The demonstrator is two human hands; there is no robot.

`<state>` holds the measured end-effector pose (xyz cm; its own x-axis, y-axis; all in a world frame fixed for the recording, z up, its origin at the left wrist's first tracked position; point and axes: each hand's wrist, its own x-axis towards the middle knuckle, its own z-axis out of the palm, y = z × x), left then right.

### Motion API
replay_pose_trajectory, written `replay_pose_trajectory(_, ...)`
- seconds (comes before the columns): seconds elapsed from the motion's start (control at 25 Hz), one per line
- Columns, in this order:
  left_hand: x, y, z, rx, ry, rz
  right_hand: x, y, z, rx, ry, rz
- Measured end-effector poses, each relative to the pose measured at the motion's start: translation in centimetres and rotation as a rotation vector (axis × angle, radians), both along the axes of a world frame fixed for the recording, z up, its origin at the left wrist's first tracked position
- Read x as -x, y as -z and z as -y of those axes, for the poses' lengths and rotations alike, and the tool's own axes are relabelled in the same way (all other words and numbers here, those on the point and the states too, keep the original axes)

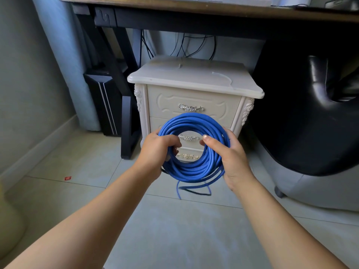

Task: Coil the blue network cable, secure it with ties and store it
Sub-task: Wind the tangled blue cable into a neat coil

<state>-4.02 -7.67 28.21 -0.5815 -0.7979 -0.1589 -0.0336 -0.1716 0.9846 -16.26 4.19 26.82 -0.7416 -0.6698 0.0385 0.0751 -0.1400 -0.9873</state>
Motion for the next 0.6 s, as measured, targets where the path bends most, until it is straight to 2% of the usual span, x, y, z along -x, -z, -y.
replay_pose_trajectory(0.12,0.4,0.0,-0.9,-0.133,-0.069,-0.039,-1.2,0.5,0.7,0.05,0.158,0.026)
replay_pose_trajectory(0.2,0.7,0.0,-1.7,-0.216,-0.124,-0.093,-1.6,0.7,1.1,0.095,0.192,0.122)
replay_pose_trajectory(0.36,1.0,0.2,-1.9,-0.338,-0.209,-0.177,-2.3,0.9,1.5,0.083,0.035,0.322)
replay_pose_trajectory(0.48,1.1,0.7,-1.4,-0.336,-0.09,-0.174,-1.9,0.6,1.2,0.039,0.041,0.307)
replay_pose_trajectory(0.6,0.8,1.0,-1.2,-0.21,0.193,-0.043,-0.5,0.0,0.9,0.03,0.195,0.259)
